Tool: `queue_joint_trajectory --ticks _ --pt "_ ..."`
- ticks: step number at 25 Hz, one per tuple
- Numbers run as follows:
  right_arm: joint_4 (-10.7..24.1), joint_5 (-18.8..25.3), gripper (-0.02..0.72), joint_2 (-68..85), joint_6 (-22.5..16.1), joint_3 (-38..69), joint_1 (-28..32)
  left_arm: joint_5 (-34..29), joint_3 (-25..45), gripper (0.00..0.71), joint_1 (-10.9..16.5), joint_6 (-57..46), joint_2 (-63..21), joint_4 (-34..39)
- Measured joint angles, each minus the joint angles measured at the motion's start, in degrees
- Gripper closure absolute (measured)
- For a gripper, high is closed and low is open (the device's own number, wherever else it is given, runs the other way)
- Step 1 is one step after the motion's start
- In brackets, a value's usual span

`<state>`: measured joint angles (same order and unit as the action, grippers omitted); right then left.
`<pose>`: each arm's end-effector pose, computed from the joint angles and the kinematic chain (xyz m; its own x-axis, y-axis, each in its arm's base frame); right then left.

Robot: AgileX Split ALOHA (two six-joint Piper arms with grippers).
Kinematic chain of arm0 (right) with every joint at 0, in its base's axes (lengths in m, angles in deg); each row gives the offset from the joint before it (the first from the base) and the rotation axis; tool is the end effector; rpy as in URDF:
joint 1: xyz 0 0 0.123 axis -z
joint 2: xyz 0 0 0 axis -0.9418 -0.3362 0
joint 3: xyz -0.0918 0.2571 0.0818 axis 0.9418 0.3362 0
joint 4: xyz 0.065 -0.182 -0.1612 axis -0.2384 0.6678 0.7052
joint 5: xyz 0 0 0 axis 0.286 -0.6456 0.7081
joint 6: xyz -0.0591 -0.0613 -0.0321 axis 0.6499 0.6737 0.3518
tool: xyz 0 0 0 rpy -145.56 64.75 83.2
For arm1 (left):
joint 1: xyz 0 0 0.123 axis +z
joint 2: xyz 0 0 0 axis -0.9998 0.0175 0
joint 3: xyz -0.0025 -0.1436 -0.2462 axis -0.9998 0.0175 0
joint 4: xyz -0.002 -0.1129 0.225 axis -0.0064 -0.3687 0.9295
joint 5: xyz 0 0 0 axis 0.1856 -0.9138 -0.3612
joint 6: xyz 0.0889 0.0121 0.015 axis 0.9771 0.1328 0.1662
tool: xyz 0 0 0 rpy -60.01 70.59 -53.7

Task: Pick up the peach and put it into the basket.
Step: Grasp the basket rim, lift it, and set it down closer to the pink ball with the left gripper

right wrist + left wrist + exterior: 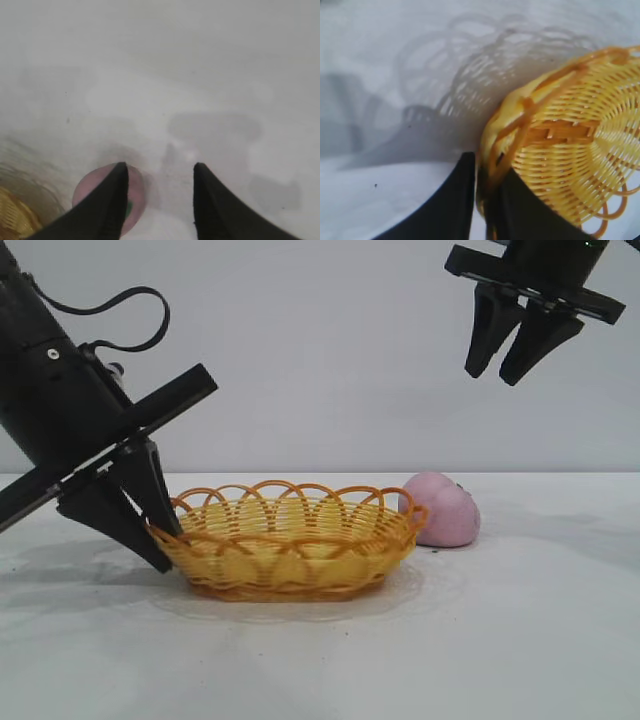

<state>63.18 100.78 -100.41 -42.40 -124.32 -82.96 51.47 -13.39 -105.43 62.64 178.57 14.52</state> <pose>0.3972 0.1148 0.2304 -0.8367 -0.2554 -0.4845 -0.3961 0.8931 0.2133 0.3059 -0.1365 0.1097 -0.9698 -0.2431 -0.0213 -0.1870 0.7964 -0.5751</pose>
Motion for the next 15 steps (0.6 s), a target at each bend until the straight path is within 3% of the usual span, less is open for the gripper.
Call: queue_joint_trajectory --ticks 5,9,10,15 --pt "0.0 0.0 0.422 0.0 0.04 0.0 0.0 -0.23 0.14 0.377 0.0 0.0 0.0 0.36" --pt "0.0 0.0 0.422 0.0 0.13 0.0 0.0 -0.74 0.14 0.388 0.0 0.0 -0.31 0.49" --pt "0.0 0.0 0.422 0.0 0.13 0.0 0.0 -0.74 0.14 0.347 0.0 -0.11 -0.49 0.59" --pt "0.0 0.0 0.422 0.0 0.13 0.0 0.0 -0.01 0.14 0.362 0.0 -0.04 -4.92 3.91"
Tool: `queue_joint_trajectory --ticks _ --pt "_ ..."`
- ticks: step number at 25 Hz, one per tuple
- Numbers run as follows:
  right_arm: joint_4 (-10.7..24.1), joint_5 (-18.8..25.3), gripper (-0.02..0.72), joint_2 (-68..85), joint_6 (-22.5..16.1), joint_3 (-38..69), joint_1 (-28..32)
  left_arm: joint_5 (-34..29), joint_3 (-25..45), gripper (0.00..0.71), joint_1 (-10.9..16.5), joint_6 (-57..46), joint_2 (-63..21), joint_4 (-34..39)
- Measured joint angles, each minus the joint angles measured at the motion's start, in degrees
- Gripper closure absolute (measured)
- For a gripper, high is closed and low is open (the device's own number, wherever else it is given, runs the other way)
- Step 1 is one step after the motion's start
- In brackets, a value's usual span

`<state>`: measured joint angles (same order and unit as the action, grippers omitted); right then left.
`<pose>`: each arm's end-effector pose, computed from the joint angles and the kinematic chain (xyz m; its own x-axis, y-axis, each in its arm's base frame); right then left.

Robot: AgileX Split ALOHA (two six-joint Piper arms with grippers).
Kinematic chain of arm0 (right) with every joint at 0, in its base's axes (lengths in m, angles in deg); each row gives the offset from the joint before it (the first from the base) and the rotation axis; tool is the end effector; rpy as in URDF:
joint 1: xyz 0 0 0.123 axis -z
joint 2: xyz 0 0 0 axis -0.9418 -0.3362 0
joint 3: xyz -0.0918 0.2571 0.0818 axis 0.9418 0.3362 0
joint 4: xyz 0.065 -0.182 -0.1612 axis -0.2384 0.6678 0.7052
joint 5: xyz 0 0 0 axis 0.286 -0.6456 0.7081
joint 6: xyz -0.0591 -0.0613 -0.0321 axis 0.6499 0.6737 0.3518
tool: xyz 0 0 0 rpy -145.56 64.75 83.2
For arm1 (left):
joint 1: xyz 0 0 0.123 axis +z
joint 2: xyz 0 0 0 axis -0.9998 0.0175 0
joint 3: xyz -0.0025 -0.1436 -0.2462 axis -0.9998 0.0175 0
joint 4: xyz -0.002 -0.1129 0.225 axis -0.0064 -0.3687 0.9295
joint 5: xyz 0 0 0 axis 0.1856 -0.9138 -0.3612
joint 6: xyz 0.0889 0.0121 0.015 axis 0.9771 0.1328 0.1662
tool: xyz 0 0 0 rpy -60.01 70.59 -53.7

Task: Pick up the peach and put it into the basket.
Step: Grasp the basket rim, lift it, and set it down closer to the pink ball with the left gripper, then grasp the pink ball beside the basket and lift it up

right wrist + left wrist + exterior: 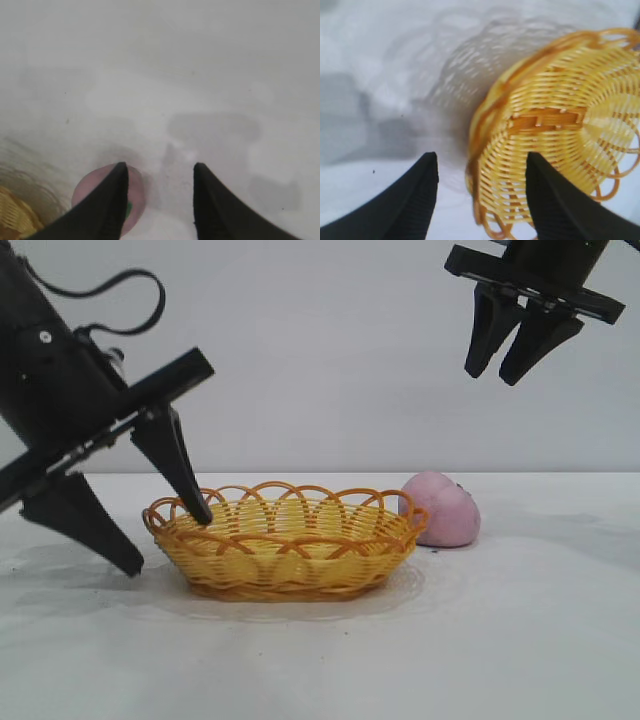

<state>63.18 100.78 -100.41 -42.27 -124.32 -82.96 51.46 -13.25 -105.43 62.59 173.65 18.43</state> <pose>0.3972 0.1148 0.2304 -0.8358 -0.2574 -0.4849 -0.3980 0.8925 0.2122 0.3035 -0.1341 0.1358 -0.9750 -0.1907 -0.1142 -0.0920 0.8137 -0.5740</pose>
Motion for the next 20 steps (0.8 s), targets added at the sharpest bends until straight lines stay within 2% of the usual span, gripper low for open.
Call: queue_joint_trajectory --ticks 2,4,7,10,11,13,16,18,20 --pt "0.0 0.0 0.422 0.0 0.0 0.0 0.0 0.0 0.0 0.362 0.92 0.0 -2.0 1.41" --pt "0.0 0.0 0.422 0.0 0.0 0.0 0.0 0.0 0.0 0.362 3.01 0.0 -3.8 2.68" --pt "0.0 0.0 0.422 0.0 0.0 0.0 0.0 0.25 0.0 0.362 8.94 0.0 -5.19 6.41" --pt "-0.04 0.0 0.422 0.0 0.0 0.0 0.0 0.34 -1.58 0.362 14.58 -0.37 -5.32 16.97" --pt "-0.14 -0.11 0.422 0.0 0.0 0.0 0.0 0.22 -2.55 0.362 15.61 -1.16 -5.32 22.19" --pt "-0.51 -0.33 0.422 0.0 0.0 0.0 0.0 -0.55 -4.5 0.362 16.58 -6.7 -5.32 35.22" --pt "-0.69 -0.46 0.422 0.0 0.0 0.0 0.0 -2.96 -6.83 0.362 16.58 -18.35 -5.32 53.27" --pt "-0.69 -0.46 0.422 0.0 0.0 0.0 0.0 -3.45 -7.24 0.362 16.58 -25.01 -5.94 59.79" --pt "-0.69 -0.46 0.422 0.0 0.0 0.0 0.0 -3.25 -6.56 0.362 16.58 -28.43 -8.05 61.49"
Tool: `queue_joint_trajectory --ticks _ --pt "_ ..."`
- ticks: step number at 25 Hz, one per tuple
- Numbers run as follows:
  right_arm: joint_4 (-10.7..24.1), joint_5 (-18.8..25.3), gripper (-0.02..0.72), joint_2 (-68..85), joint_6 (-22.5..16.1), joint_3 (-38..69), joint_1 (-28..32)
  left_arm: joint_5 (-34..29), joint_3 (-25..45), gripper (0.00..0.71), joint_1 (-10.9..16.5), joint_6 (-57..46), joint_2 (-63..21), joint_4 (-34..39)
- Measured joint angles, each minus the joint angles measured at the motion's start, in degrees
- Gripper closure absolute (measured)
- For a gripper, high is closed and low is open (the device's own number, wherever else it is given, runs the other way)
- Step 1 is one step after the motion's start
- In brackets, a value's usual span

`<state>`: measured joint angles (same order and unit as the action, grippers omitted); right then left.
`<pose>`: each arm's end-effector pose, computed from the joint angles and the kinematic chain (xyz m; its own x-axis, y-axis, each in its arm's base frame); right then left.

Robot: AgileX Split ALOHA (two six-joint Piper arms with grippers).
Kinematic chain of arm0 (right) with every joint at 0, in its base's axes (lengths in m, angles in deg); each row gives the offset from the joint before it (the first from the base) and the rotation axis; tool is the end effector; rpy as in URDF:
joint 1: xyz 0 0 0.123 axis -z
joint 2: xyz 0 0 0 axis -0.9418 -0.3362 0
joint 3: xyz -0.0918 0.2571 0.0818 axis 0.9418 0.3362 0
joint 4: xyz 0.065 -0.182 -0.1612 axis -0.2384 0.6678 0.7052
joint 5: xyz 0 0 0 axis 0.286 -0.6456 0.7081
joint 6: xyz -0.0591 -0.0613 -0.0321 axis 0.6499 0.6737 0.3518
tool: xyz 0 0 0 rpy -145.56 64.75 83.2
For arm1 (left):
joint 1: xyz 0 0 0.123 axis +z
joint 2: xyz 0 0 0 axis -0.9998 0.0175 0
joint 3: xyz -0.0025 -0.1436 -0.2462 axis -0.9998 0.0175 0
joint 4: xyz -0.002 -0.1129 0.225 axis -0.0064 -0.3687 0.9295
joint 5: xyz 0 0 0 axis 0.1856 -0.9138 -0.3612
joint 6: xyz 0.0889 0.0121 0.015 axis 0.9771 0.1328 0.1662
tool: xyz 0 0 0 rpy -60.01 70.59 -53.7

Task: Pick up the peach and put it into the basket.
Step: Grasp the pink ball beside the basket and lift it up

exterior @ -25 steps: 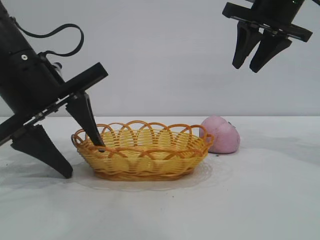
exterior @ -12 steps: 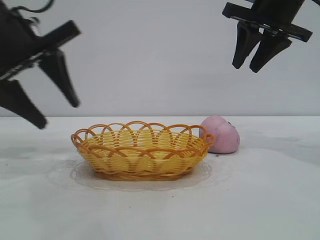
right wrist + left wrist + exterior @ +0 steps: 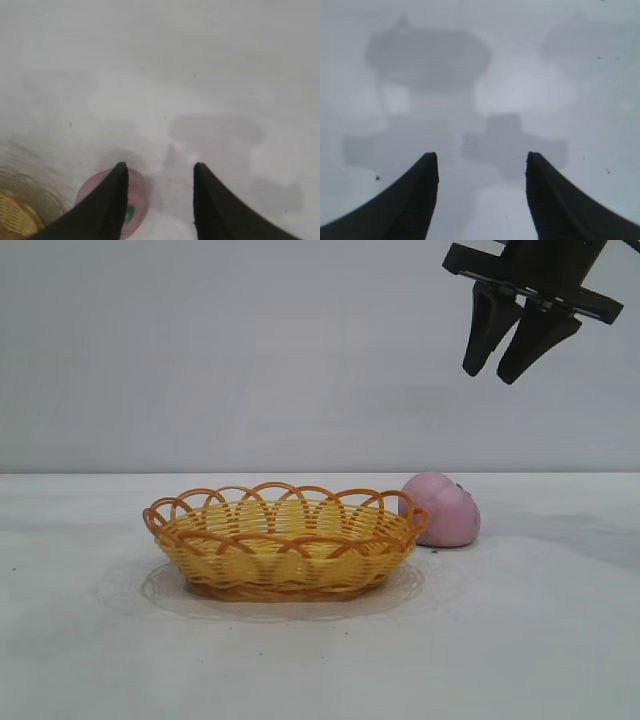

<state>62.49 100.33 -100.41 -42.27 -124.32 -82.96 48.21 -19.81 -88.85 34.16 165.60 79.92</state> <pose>0.3978 0.1154 0.2310 -0.8353 -0.2457 -0.4918 -0.3925 0.8929 0.2205 0.3284 0.0023 0.1890 -0.9394 -0.0555 -0.3384 -0.0579 0.9983 -0.0030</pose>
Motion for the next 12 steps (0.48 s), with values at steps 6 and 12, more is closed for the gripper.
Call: queue_joint_trajectory --ticks 6,12 --pt "-0.09 0.19 0.422 0.0 0.42 0.0 -0.47 3.57 13.25 0.362 -0.5 -1.41 -20.03 0.55" --pt "-0.37 1.0 0.422 0.0 0.91 0.0 -1.83 -3.42 21.79 0.362 -4.57 -1.41 -43.7 0.89"
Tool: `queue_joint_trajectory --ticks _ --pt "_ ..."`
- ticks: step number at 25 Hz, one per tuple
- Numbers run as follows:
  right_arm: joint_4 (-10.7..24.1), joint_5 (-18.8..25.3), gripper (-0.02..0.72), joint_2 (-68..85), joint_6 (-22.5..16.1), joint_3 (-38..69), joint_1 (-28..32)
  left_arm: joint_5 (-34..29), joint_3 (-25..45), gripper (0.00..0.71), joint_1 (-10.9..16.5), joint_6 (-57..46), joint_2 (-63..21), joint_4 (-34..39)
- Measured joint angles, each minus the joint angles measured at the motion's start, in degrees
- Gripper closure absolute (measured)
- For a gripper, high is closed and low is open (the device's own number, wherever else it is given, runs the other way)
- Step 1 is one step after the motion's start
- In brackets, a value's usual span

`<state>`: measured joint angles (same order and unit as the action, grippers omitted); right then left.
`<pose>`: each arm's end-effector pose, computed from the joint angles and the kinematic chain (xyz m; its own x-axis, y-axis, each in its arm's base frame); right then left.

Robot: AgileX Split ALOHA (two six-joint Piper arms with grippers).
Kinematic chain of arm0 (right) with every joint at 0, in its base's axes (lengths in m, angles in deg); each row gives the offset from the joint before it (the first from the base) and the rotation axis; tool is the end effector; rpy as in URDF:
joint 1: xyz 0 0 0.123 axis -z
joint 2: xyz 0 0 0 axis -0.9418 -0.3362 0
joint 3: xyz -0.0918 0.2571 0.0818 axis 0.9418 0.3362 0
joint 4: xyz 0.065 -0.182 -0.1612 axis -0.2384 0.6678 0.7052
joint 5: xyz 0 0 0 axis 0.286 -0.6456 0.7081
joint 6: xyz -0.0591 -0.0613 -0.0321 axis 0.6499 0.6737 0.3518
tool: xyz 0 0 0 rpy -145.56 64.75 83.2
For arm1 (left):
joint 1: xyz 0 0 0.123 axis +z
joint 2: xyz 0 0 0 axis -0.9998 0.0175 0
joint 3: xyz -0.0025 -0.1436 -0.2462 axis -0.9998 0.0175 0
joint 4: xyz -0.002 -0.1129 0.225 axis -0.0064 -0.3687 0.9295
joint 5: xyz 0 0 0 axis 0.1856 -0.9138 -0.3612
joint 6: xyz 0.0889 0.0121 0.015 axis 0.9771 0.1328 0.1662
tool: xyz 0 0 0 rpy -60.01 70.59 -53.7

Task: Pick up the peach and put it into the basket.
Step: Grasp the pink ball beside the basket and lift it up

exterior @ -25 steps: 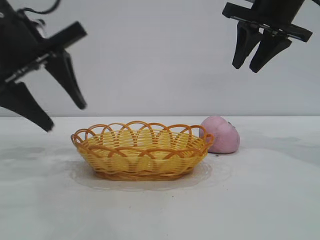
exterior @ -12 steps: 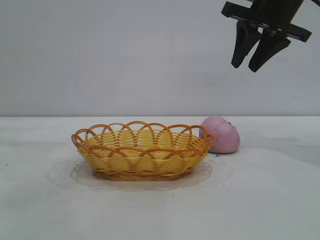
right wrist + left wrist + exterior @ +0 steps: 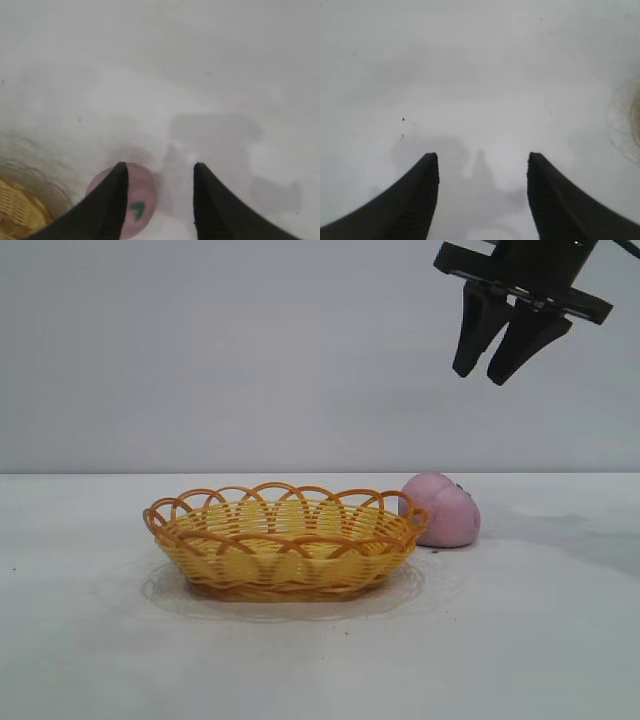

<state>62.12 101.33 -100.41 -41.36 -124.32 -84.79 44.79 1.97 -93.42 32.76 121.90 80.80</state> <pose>0.3924 0.1286 0.2306 -0.8275 -0.2878 -0.4821 -0.4340 0.8726 0.2241 0.1725 -0.0109 0.2719 -0.7850 -0.0061 -0.6195 0.0081 0.9998 -0.0202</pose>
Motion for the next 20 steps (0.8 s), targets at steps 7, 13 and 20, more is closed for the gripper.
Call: queue_joint_trajectory --ticks 7,13,20 --pt "-0.57 2.2 0.422 -2.08 0.09 -0.12 -0.24 -12.34 6.61 0.362 -0.67 -0.1 -18.55 0.0" --pt "-1.75 4.78 0.422 -5.28 0.09 -0.12 -0.24 -16.93 8.38 0.362 -0.67 -0.1 -29.16 -1.63" --pt "-1.86 5.36 0.422 -5.42 0.09 -0.12 -0.24 -23.08 9.06 0.362 -0.67 -0.1 -34.37 -1.99"
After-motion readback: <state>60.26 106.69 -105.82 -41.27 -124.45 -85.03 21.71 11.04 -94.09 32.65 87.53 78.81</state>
